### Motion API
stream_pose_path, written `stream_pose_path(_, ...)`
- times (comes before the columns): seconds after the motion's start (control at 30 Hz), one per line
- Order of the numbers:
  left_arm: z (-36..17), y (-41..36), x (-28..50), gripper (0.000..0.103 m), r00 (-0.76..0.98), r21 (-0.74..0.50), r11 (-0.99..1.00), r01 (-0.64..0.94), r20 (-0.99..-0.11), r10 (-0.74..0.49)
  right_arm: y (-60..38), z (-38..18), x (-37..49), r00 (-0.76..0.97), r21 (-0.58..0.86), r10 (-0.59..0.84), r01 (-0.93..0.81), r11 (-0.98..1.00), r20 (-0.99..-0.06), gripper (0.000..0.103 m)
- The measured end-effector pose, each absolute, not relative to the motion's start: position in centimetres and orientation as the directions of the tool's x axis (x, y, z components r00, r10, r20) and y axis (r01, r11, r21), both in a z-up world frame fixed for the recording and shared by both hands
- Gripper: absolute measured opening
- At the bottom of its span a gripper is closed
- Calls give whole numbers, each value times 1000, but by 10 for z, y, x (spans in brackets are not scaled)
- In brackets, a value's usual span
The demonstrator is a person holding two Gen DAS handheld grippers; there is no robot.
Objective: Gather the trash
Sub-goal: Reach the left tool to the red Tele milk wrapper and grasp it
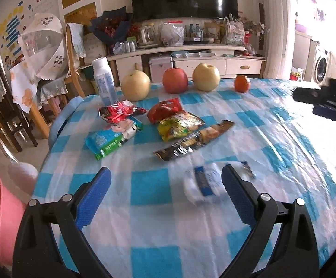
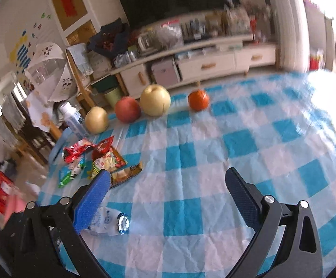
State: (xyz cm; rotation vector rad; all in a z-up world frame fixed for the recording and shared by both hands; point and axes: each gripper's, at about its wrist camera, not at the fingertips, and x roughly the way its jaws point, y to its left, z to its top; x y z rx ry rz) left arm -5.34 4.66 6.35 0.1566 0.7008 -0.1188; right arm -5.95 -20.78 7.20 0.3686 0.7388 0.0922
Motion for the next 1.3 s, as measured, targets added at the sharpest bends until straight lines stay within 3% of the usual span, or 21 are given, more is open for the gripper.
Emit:
stream_pose_path(0.2,65,84,-14,97,760,89,993,77,-650,-1,-173,58,-48,641,362,334,-93,927,-691,98)
stream_pose_path(0.4,57,118,27,97,735,99,982,160,-677,-51,-126,47,-45,580,305,399,-258,917,-710,98)
stream_pose_path(0.63,47,140,67,97,670,54,970,236,-732,-122,-108,31,-34,547,298,421,-302,906,-724,97)
stream_pose_path(0.73,42,136,80,97,652,84,958,276,-748,-122,-104,27,-30,535,293,429,-323,900,-728,93)
stream_pose_path(0.8,38,133,89,97,640,109,951,290,-761,-108,-99,27,-28,527,291,439,-343,893,-728,83)
stream_pose_path(1.1,52,118,131,97,653,179,927,330,-752,-88,-83,22,-28,517,237,433,-402,884,-738,83)
stream_pose_path(1.3,44,97,164,96,606,251,896,366,-795,-25,-75,14,-26,504,202,418,-428,881,-756,83)
